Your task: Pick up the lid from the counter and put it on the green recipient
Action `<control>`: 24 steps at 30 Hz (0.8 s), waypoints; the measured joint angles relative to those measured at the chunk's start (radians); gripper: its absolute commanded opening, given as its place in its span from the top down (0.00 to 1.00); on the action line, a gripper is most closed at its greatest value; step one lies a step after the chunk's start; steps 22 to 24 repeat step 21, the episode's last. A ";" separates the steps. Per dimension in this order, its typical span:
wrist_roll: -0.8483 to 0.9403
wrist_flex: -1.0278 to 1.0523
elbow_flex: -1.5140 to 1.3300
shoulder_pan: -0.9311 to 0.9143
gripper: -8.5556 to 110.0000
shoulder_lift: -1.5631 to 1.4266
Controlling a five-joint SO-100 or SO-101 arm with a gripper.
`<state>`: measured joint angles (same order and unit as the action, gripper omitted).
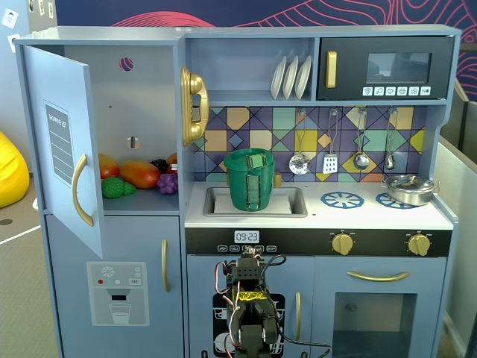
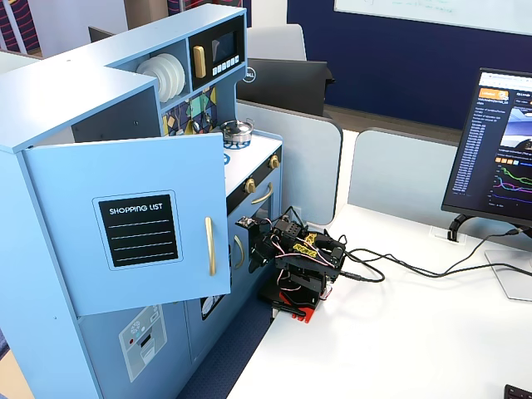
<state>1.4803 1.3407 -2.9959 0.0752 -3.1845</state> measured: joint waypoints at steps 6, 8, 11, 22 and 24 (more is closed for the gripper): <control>0.025 0.006 0.000 -0.034 0.91 0.000; 0.025 0.006 0.000 -0.041 0.91 0.000; 0.025 0.006 0.000 -0.041 0.91 0.000; 0.026 0.006 0.000 -0.040 0.91 0.000; 0.026 0.006 0.000 -0.040 0.91 0.000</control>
